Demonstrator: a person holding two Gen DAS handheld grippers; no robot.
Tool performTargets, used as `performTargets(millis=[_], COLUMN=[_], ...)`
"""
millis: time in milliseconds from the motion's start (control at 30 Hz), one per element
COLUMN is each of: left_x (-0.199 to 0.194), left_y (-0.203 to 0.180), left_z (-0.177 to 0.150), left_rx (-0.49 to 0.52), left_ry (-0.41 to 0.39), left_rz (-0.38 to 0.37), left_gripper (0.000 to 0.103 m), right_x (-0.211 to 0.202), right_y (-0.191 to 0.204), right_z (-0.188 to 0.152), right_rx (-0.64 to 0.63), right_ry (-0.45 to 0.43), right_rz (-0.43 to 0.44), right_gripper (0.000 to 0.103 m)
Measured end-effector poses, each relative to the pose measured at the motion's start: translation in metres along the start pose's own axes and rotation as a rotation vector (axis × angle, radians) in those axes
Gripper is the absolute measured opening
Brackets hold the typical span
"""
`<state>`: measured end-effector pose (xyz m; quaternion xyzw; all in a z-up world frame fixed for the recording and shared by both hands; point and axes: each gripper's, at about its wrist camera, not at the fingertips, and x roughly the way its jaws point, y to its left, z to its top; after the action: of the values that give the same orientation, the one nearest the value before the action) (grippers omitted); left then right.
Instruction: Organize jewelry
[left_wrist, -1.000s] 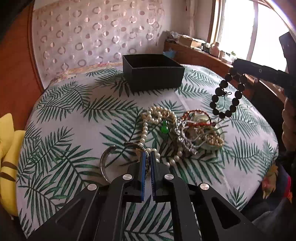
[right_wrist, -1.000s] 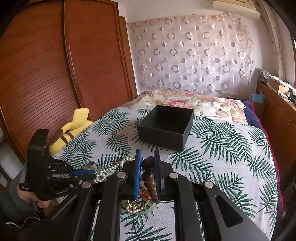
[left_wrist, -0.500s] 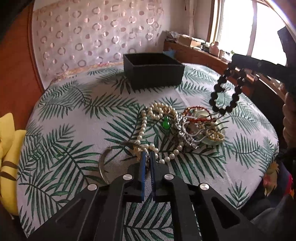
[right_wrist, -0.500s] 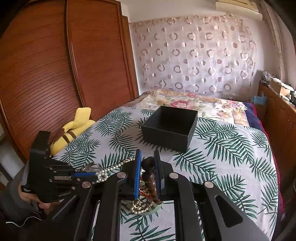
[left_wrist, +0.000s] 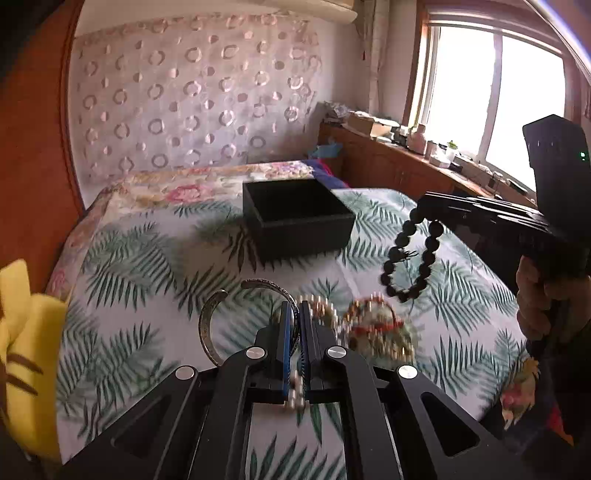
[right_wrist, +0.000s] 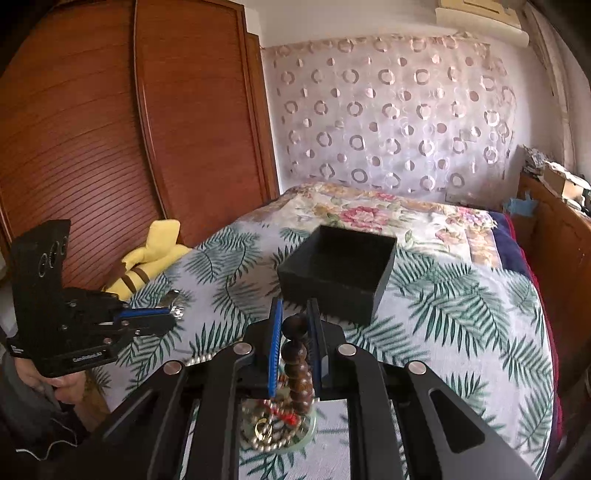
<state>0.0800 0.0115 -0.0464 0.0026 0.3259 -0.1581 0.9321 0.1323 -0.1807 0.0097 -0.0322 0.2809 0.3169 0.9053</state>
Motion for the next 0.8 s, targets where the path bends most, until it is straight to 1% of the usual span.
performTargets(millis=[133,267,433,600,800], left_x=[0.019,0.042,0.07,0.102,0.129], left_y=[-0.002,0.001,0.004,0.008,0.01], left_z=[0.024,0.051,0.082,0.1,0.105], left_rx=[0.021,0.013,0.015,-0.006,-0.009], left_ry=[-0.019,-0.027,-0.036,-0.011,0.019], left_rz=[0.001,-0.022,-0.035,-0.064,-0.074], left_gripper=[0.004,0.004,0.004,0.004,0.005], right_x=[0.007,0.015,0.033,0.056,0.084], right_y=[-0.009,-0.02,-0.038,-0.054,-0.062], right_z=[0.02,0.041,0.062,0.074,0.078], right_rx=[-0.004,-0.02,-0.026,-0.016,-0.007], right_ry=[-0.028,-0.052,-0.06,-0.048,-0.016], right_rz=[0.005,0.001,-0.008,0.01,0.033], right_gripper=[0.015,0.015,0.015,0.015,0.015])
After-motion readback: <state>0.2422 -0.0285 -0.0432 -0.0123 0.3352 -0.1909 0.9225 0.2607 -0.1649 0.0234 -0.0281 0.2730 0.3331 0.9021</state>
